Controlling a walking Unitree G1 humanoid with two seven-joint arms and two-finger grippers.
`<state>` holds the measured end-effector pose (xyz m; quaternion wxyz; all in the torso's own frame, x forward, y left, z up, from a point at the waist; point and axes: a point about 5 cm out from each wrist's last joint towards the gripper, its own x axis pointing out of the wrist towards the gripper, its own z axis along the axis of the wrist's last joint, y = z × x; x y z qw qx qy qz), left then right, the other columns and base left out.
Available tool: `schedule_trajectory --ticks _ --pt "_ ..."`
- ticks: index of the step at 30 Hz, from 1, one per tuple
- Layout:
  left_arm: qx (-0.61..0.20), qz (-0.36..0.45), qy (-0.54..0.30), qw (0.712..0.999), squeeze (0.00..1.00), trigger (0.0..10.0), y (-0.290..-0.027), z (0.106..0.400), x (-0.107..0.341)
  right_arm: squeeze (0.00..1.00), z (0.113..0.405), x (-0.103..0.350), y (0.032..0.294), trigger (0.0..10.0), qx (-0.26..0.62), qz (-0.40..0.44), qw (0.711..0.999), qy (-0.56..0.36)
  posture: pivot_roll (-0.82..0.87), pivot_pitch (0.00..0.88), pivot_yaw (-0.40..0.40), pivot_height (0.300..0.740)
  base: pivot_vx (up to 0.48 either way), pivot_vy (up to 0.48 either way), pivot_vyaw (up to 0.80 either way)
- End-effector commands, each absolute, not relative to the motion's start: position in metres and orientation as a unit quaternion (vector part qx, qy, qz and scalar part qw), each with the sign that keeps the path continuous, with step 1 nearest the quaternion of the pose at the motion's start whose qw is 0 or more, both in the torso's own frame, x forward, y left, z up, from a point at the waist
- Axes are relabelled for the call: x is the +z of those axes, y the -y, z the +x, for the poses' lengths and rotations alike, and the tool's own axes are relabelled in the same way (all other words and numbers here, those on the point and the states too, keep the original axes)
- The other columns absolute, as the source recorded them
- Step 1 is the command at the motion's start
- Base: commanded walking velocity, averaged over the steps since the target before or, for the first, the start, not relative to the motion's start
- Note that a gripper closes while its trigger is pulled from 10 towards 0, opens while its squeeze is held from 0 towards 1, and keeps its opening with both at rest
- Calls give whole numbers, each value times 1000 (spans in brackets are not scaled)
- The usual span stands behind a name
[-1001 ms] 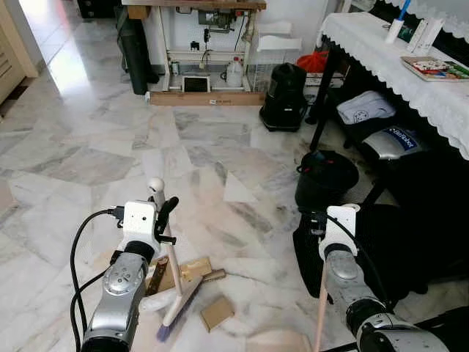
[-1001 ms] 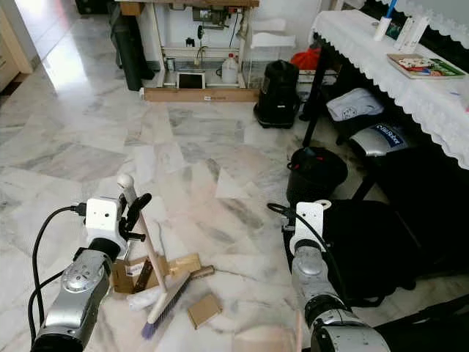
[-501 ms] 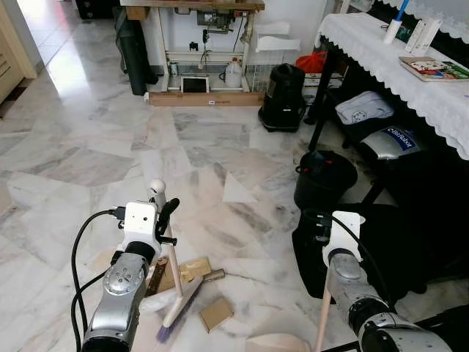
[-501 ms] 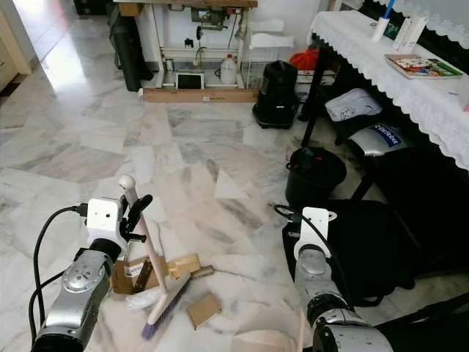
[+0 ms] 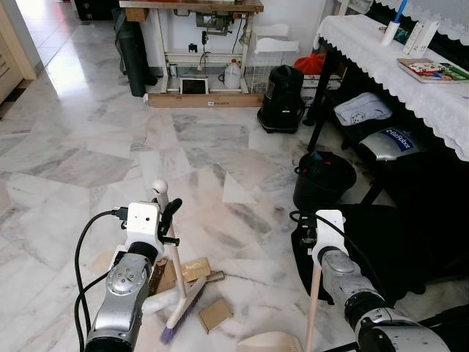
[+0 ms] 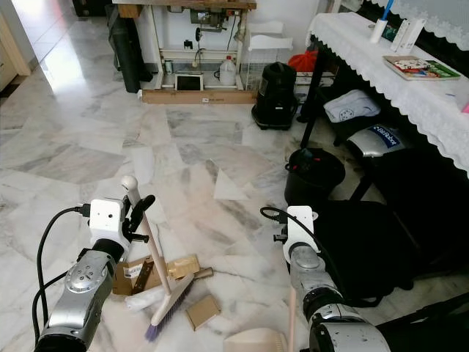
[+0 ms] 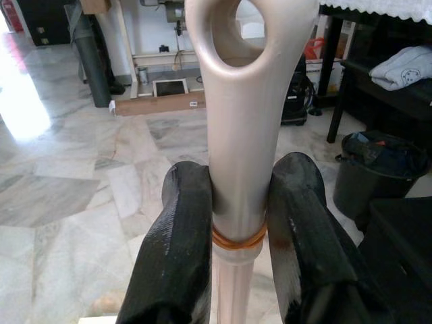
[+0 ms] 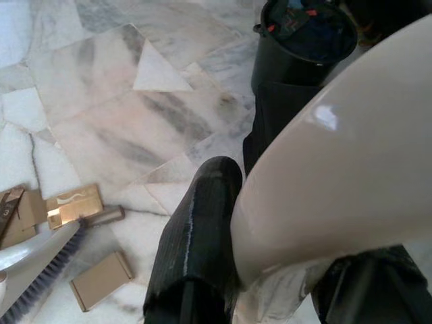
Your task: Sweep floor
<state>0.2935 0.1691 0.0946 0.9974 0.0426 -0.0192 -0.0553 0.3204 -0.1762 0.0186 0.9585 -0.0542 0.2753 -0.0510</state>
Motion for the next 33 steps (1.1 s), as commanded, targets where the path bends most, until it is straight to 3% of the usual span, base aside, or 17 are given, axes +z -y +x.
schedule_trajectory --ticks 1,22,33 --pt "-64 42 31 997 0 10000 -166 296 101 0 306 1 175 10000 -50 -59 945 -317 33 19 -62 740 0 0 0" --pt "-67 42 28 996 0 10000 -166 296 100 0 331 43 188 10000 -118 -24 981 -155 30 35 -59 740 0 0 0" --pt "-68 41 26 996 0 10000 -165 296 100 0 330 43 186 10000 -112 -35 982 -146 33 36 -60 740 0 0 0"
